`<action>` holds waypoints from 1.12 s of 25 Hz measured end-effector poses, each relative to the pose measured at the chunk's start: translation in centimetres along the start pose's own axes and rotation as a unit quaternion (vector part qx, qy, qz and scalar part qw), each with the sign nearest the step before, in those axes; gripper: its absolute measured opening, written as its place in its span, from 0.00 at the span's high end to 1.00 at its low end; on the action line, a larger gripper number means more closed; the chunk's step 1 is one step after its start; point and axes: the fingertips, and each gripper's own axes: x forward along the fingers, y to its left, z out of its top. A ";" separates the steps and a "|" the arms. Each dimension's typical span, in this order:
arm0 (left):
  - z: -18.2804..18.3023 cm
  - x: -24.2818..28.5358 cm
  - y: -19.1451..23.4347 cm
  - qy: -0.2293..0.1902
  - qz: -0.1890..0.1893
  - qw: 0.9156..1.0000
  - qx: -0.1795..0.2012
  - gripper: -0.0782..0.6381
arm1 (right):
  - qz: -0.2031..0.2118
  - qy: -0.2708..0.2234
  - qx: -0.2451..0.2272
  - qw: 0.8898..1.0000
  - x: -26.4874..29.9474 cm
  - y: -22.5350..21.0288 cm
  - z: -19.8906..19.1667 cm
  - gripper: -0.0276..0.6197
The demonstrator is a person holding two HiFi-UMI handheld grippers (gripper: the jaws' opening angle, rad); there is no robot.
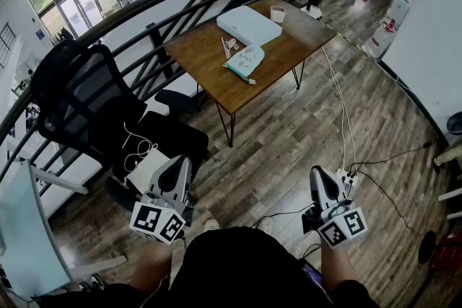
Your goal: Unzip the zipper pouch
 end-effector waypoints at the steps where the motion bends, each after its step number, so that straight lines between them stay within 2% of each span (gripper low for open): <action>1: -0.1 0.1 -0.1 0.001 0.000 1.000 0.000 0.87 | 0.001 0.002 -0.001 1.000 -0.1 -0.1 -0.1 0.97; 8: -0.6 0.9 -1.3 0.006 -0.004 1.000 0.002 0.87 | 0.002 0.003 0.002 1.000 -0.4 -1.2 -0.1 0.97; 12: -0.5 0.7 -1.6 0.006 -0.001 1.000 0.007 0.87 | 0.009 0.003 -0.016 1.000 -0.6 -0.9 0.0 0.97; 22: 0.8 1.5 -2.9 -0.007 -0.003 1.000 0.001 0.87 | 0.016 -0.031 -0.014 0.999 -0.8 -1.6 1.7 0.96; 28: -0.2 2.8 -5.4 0.003 -0.014 1.000 0.014 0.86 | 0.019 -0.042 -0.013 0.999 -1.5 -3.1 2.2 0.94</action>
